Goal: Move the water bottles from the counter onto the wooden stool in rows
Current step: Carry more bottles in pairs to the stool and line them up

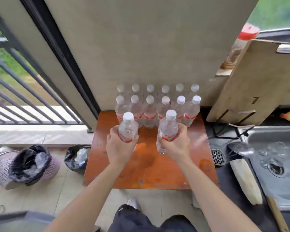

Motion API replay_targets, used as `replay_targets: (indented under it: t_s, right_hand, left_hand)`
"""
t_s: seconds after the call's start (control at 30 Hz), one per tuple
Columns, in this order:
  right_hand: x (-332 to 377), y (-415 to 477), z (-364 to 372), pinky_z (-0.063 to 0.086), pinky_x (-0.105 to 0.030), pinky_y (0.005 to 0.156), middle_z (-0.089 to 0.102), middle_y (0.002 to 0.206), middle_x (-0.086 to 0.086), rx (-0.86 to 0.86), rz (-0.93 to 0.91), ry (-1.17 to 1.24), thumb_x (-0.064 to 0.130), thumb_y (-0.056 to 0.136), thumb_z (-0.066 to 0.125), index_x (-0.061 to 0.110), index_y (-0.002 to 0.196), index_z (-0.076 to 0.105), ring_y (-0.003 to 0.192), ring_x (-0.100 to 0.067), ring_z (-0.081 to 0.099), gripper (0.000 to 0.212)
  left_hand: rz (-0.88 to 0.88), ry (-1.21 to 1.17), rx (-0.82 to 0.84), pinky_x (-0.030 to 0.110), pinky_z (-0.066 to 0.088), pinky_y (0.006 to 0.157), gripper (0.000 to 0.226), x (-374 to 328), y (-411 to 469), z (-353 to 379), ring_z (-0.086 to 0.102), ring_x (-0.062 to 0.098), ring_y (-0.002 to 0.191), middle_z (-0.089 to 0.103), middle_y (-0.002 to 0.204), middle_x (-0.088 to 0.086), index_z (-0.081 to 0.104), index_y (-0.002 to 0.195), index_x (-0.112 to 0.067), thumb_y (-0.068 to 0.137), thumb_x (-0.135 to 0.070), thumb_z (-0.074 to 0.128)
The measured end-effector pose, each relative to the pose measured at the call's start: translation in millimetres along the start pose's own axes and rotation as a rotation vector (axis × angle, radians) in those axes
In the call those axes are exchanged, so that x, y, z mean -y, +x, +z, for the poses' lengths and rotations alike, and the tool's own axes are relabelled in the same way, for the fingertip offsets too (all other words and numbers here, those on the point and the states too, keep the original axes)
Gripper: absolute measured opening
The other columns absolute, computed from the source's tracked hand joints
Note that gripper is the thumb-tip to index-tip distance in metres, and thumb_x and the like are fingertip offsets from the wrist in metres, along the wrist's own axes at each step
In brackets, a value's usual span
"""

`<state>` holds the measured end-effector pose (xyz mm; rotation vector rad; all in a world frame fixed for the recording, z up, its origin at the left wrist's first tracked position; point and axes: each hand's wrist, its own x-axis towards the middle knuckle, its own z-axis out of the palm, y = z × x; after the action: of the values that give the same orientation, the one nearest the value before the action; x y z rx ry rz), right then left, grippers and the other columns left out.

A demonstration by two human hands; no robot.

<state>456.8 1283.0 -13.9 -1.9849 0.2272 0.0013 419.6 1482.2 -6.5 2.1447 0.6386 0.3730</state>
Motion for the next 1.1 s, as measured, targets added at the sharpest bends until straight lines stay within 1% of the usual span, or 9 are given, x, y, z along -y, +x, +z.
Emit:
replay_targets:
  t_s: [0.07,0.2,0.37,0.53,0.6,0.67,0.8,0.97,1.1]
  right_hand:
    - [-7.1,1.3,11.5,0.044,-0.016,0.079,0.060,0.104,0.014,-0.030,0.036,-0.017,0.026,0.067,0.091,0.026,0.123,0.044,0.097,-0.011,0.061,0.072]
    - [-25.8,-1.9,23.7,0.040,-0.001,0.075,0.057,0.105,0.014,-0.050,0.092,-0.042,0.025,0.065,0.092,0.025,0.122,0.045,0.095,-0.008,0.058,0.074]
    - [-50.3,-10.9,21.6,0.051,-0.033,0.089,0.058,0.115,0.006,-0.017,0.142,-0.093,0.042,0.061,0.093,0.037,0.117,0.034,0.105,-0.017,0.062,0.081]
    - [-28.8,-2.9,-5.8,0.042,-0.029,0.105,0.044,0.139,0.011,0.111,-0.010,-0.174,0.060,0.061,0.087,0.035,0.140,0.033,0.129,-0.007,0.047,0.099]
    - [-9.6,2.5,-20.9,0.042,-0.027,0.103,0.044,0.136,0.012,0.126,-0.137,-0.196,0.063,0.069,0.082,0.032,0.140,0.044,0.125,-0.004,0.047,0.087]
    - [7.4,8.4,-31.2,0.048,-0.028,0.093,0.051,0.120,0.012,0.110,-0.267,-0.292,0.066,0.074,0.075,0.030,0.126,0.062,0.111,-0.004,0.053,0.065]
    - [26.4,18.0,-36.0,0.047,-0.022,0.076,0.057,0.089,0.010,0.154,-0.309,-0.411,0.059,0.082,0.073,0.025,0.099,0.076,0.079,-0.004,0.053,0.038]
    - [37.7,26.8,-45.8,0.040,-0.022,0.086,0.056,0.099,0.008,0.333,-0.305,-0.497,0.044,0.089,0.073,0.023,0.118,0.073,0.093,-0.009,0.054,0.036]
    - [47.6,37.4,-59.9,0.043,-0.023,0.093,0.063,0.126,0.002,0.495,-0.265,-0.611,0.031,0.093,0.066,0.020,0.134,0.064,0.113,-0.016,0.059,0.043]
  left_hand:
    - [-0.047,-0.014,0.062,0.046,0.051,0.087,0.072,15.8,12.0,8.4,0.059,0.026,0.101,0.061,0.104,0.001,0.049,0.120,-0.021,0.064,-0.045,0.087]
    - [-0.143,-0.036,0.168,0.042,0.054,0.086,0.076,36.9,16.1,20.9,0.063,0.026,0.097,0.065,0.105,0.005,0.043,0.125,-0.026,0.065,-0.045,0.087]
    - [-0.125,0.018,0.259,0.040,0.052,0.090,0.083,42.4,14.6,24.6,0.060,0.027,0.107,0.062,0.118,0.006,0.041,0.133,-0.022,0.067,-0.044,0.088]
    - [0.007,0.026,0.168,0.038,0.044,0.099,0.083,14.0,16.7,13.8,0.048,0.020,0.124,0.057,0.131,0.000,0.048,0.136,-0.019,0.069,-0.050,0.086]
    - [0.103,0.012,0.069,0.034,0.046,0.094,0.072,2.4,18.2,5.7,0.051,0.019,0.117,0.059,0.124,-0.001,0.056,0.127,-0.016,0.071,-0.050,0.084]
    - [0.177,0.038,-0.027,0.030,0.047,0.085,0.056,-5.2,20.1,-1.6,0.056,0.020,0.105,0.062,0.110,0.000,0.064,0.111,-0.015,0.072,-0.052,0.082]
    - [0.159,0.053,-0.027,0.039,0.051,0.072,0.038,-15.3,23.8,-8.8,0.054,0.015,0.077,0.060,0.085,-0.001,0.068,0.088,-0.014,0.075,-0.047,0.082]
    - [0.227,0.120,0.126,0.035,0.052,0.082,0.030,-22.9,27.0,-22.0,0.060,0.017,0.090,0.067,0.097,0.000,0.076,0.101,-0.012,0.081,-0.034,0.081]
    - [0.244,0.139,0.263,0.031,0.050,0.092,0.036,-21.6,40.0,-32.0,0.064,0.019,0.102,0.071,0.116,0.004,0.072,0.120,-0.010,0.086,-0.020,0.077]
